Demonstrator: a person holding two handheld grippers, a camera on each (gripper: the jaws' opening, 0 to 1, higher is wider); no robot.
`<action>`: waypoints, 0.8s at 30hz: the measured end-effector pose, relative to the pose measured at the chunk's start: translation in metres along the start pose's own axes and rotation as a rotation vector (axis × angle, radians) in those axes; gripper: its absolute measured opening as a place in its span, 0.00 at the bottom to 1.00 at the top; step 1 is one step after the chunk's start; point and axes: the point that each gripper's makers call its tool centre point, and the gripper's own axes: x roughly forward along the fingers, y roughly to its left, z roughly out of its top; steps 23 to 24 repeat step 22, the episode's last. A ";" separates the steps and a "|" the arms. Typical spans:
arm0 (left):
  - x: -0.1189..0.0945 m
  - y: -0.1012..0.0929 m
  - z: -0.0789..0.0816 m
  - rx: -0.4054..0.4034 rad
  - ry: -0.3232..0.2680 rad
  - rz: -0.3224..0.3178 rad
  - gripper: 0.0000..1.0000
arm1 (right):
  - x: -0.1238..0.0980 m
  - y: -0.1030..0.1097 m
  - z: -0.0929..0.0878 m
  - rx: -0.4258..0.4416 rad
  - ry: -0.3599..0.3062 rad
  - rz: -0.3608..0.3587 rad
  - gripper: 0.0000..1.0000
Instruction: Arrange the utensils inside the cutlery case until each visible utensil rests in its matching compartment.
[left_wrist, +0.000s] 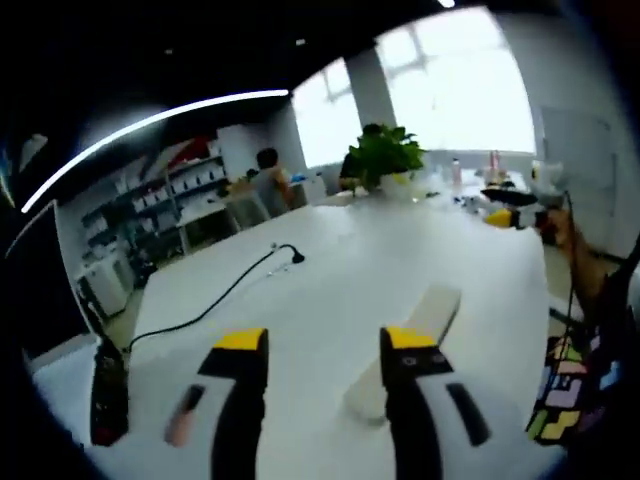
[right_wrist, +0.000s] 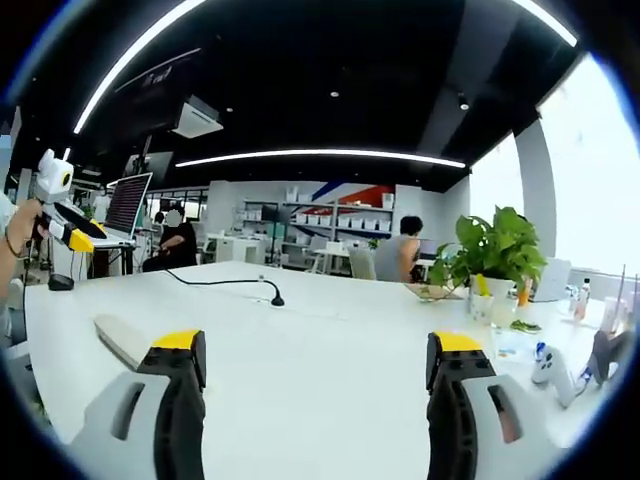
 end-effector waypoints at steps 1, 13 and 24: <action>-0.004 0.001 -0.002 -0.004 -0.008 0.025 0.56 | -0.001 -0.002 0.000 -0.001 -0.003 -0.008 0.95; -0.031 0.012 -0.014 -0.060 -0.154 0.191 0.99 | -0.010 -0.013 -0.003 0.005 0.004 -0.043 0.95; -0.040 0.009 -0.025 -0.083 -0.135 0.207 1.00 | -0.012 -0.015 -0.002 0.007 0.002 -0.052 0.94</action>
